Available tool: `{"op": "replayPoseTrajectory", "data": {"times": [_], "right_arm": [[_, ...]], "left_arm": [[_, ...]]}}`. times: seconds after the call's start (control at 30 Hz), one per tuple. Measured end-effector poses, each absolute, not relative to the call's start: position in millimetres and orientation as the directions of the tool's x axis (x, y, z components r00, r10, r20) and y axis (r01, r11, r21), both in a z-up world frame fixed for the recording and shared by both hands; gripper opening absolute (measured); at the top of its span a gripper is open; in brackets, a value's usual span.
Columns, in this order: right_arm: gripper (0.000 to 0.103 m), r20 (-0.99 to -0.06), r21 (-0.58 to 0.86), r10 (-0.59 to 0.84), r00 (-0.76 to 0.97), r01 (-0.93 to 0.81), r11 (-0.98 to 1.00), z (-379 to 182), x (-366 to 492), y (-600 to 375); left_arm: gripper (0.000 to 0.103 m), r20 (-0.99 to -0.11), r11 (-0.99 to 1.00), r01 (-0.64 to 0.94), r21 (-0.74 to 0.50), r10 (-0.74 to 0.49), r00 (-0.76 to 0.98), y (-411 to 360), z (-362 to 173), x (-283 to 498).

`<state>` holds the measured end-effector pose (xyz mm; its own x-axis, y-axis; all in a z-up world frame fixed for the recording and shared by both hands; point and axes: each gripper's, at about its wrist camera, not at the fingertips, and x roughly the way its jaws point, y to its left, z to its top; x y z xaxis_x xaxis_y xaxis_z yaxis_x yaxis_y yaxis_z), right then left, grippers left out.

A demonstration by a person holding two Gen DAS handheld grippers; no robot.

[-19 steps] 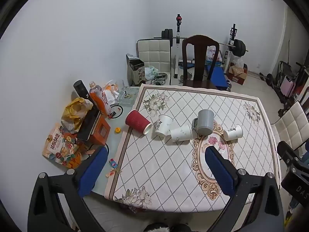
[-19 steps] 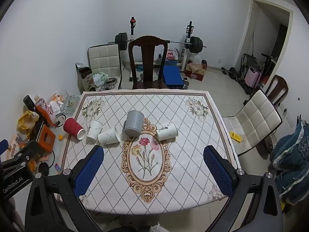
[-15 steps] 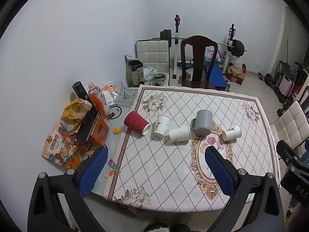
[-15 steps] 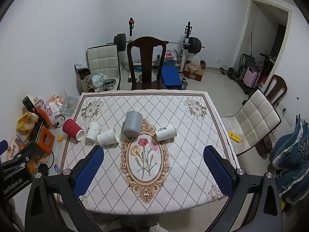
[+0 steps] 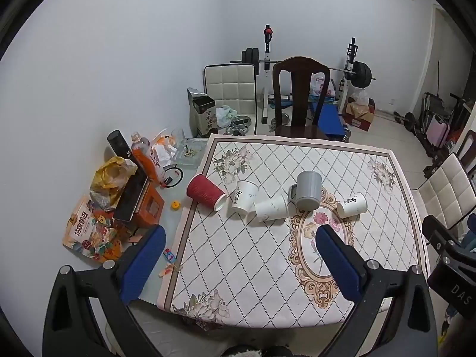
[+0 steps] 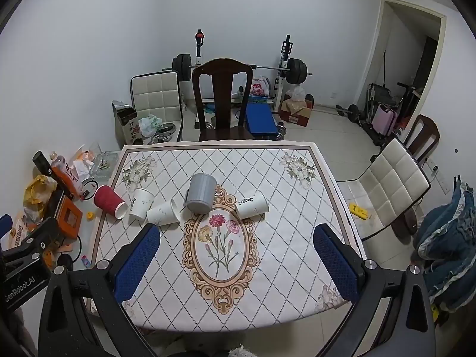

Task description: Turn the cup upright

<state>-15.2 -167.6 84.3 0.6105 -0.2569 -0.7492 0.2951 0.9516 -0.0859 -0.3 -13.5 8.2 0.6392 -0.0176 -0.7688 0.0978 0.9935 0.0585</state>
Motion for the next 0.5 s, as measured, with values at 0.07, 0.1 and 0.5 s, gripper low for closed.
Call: {"op": "replayPoseTrajectory", "data": {"times": [0.07, 0.1, 0.5], "right_arm": [[0.103, -0.748, -0.084, -0.257, 0.612, 0.297, 0.951, 84.7, -16.2, -166.9], [0.103, -0.747, -0.087, -0.259, 0.612, 0.296, 0.951, 83.9, -16.3, -165.1], [0.103, -0.751, -0.088, -0.262, 0.607, 0.302, 0.949, 87.4, -17.7, -168.0]], "left_arm": [[0.103, -0.769, 0.993, 0.098, 0.057, -0.019, 0.638, -14.8, 8.9, 0.3], [0.103, -0.770, 0.993, 0.099, 0.057, -0.019, 0.638, -15.4, 8.9, 0.7], [0.103, -0.768, 0.994, 0.095, 0.062, -0.014, 0.641, -18.2, 9.6, 0.1]]}}
